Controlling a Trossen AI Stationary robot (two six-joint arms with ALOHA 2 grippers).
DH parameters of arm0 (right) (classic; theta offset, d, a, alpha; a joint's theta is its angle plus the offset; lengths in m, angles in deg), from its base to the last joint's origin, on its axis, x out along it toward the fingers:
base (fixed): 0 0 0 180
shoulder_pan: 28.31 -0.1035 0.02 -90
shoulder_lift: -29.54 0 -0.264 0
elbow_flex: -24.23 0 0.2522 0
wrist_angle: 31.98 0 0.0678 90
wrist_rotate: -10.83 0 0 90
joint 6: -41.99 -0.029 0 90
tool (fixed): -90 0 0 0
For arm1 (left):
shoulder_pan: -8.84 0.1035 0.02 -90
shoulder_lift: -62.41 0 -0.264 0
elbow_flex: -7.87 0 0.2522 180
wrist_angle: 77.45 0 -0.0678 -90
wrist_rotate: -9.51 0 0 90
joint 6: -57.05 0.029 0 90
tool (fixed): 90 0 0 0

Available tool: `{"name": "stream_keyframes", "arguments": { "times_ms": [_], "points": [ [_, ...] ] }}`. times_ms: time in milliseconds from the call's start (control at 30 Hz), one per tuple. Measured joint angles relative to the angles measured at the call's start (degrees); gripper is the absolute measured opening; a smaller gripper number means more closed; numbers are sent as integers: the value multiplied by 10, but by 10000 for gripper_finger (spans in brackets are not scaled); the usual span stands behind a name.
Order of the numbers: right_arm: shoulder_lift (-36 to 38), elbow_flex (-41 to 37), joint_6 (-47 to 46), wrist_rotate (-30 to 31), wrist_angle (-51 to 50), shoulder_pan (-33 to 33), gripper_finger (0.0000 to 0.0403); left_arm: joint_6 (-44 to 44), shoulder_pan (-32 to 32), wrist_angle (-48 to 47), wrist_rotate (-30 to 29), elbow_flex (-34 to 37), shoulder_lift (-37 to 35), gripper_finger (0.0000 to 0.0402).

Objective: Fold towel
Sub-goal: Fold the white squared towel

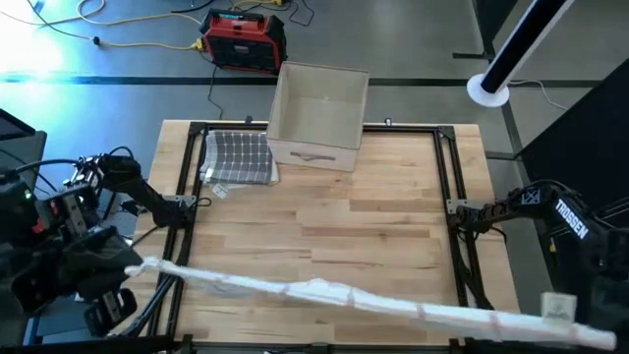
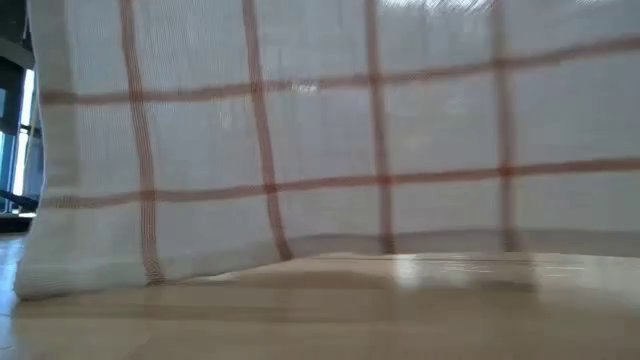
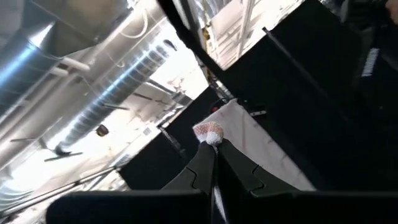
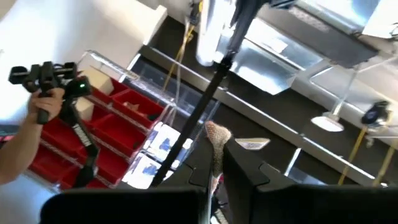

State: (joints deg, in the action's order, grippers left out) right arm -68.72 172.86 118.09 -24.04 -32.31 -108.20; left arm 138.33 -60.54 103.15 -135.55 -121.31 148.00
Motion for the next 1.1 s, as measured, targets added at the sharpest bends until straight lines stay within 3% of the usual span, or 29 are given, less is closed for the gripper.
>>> {"name": "stream_keyframes", "arguments": {
  "times_ms": [200, 400, 500, 600, 700, 867, 1033, 1100],
  "points": [
    [1, 0, 81, 69, 99, -26, 11, 4, 2, 9, -44, -16, -4, 0],
    [3, 0, 73, 171, 128, 8, 11, 3, 50, 6, -137, -23, -13, 0],
    [2, 0, 70, 194, 128, 37, 11, -41, 107, -40, -156, -10, -28, 0],
    [6, 0, 65, 210, 113, 64, 11, -126, 167, -147, -164, -6, -42, 0],
    [15, 0, 44, 223, 73, 88, 11, -247, 219, -294, -140, -5, -53, 0],
    [44, -32, -31, 246, -32, 130, 11, -431, 279, -487, -29, -5, -69, 0],
    [92, -121, -131, 275, -139, 197, 11, -458, 325, -572, -3, -5, -69, 0],
    [117, -161, -196, 310, -198, 224, 11, -457, 344, -593, 49, -5, -69, 0]
  ]
}}
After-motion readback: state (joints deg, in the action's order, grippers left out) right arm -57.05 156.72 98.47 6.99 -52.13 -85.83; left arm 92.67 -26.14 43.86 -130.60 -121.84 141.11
